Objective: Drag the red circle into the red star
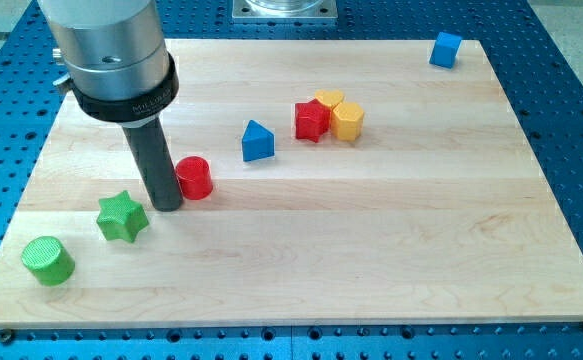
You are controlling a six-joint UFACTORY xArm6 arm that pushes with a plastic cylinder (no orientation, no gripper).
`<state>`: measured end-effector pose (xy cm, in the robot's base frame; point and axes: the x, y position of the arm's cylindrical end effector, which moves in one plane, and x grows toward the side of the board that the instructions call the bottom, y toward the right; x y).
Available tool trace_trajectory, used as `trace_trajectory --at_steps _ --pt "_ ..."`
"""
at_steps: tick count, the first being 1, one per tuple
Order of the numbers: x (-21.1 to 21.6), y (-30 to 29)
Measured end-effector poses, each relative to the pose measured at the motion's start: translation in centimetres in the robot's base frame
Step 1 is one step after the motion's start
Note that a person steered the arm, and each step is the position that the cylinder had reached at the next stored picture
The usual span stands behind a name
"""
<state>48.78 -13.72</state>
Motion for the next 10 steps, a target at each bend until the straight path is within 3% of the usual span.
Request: trace_trajectory --at_steps 1,4,7,9,10 --pt "-1.3 0.5" --pt "-3.9 17.7" --pt "-4.0 13.1" --pt "-6.0 17.5" --pt "-4.5 16.4"
